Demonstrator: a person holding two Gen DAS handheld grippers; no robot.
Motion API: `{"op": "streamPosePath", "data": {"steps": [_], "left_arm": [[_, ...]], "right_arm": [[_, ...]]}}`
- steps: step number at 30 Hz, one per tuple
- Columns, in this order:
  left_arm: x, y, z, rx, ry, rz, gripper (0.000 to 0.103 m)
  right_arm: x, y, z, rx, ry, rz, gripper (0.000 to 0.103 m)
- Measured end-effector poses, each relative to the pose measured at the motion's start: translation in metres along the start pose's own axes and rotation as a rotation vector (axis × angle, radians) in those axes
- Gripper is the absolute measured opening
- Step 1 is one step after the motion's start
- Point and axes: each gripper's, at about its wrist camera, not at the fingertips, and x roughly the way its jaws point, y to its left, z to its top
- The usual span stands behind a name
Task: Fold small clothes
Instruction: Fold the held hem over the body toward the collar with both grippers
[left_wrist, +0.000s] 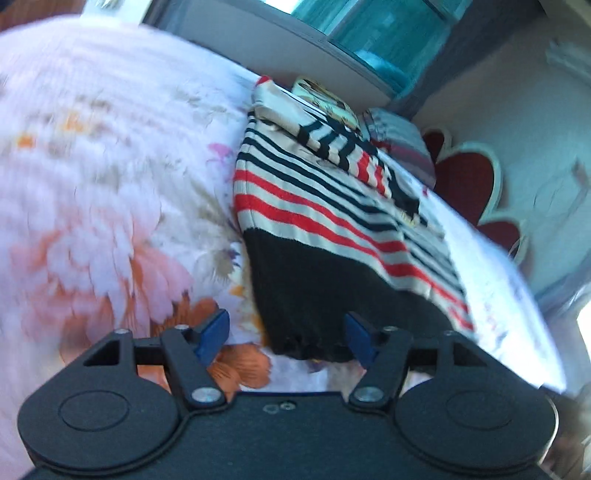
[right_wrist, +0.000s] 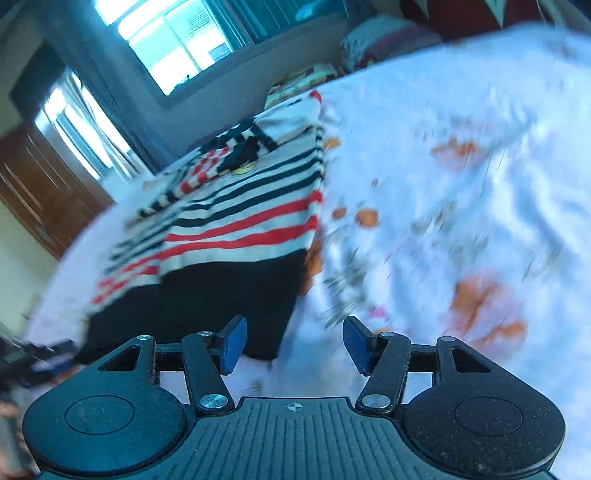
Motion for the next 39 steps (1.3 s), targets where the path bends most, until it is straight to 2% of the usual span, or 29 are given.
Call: {"op": "streamPosePath", "data": {"steps": [2,5,9,11,16,19,24,25,27,28,29,30,32,34,37,39], "left_arm": [[0.003,0.007,0.001,-0.072,-0.005,-0.033,0.067],[0.008,0.015,0.009,-0.128,-0.008,-0.064,0.068],[0.022,0.018,0.019,-0.143,0.005,-0.098,0.068],[0.031,0.018,0.024,-0.149,0.007,-0.115,0.068],[0.05,0.009,0.035,-0.11,0.034,-0.135,0.065],[0.052,0.001,0.032,-0.053,0.038,-0.115,0.064],[0.047,-0.005,0.019,-0.009,0.028,-0.116,0.065],[0.048,-0.006,0.019,-0.006,0.027,-0.113,0.064],[0.048,-0.006,0.021,-0.021,0.03,-0.095,0.056],[0.05,-0.007,0.023,-0.017,0.038,-0.071,0.027],[0.052,-0.006,0.024,-0.019,0.061,-0.058,0.006],[0.049,-0.003,0.026,-0.038,0.054,-0.069,0.006],[0.032,-0.001,0.026,-0.05,-0.02,-0.137,0.006],[0.015,0.001,0.024,-0.048,-0.073,-0.171,0.006],[0.021,0.013,0.015,-0.05,-0.04,-0.112,0.006],[0.033,0.023,0.005,-0.1,-0.008,-0.092,0.006]], "right_arm": [[0.007,-0.007,0.003,0.066,0.013,0.04,0.058],[0.02,-0.009,0.008,0.107,0.015,0.054,0.058],[0.036,-0.002,0.014,0.102,0.035,0.094,0.057],[0.047,-0.002,0.019,0.141,0.042,0.114,0.053],[0.072,-0.008,0.032,0.223,0.068,0.14,0.028],[0.071,-0.014,0.03,0.247,0.074,0.161,0.027],[0.061,-0.008,0.016,0.202,0.084,0.167,0.027],[0.063,-0.007,0.017,0.202,0.082,0.164,0.024],[0.068,-0.003,0.021,0.209,0.086,0.143,0.005],[0.069,-0.001,0.022,0.203,0.087,0.128,0.005],[0.068,0.002,0.023,0.193,0.078,0.127,0.005],[0.065,0.005,0.025,0.186,0.064,0.132,0.005],[0.049,0.005,0.029,0.178,0.015,0.173,0.005],[0.032,0.002,0.03,0.147,-0.021,0.217,0.005],[0.031,-0.012,0.023,0.15,-0.01,0.242,0.005],[0.044,-0.017,0.018,0.153,0.034,0.194,0.005]]}}
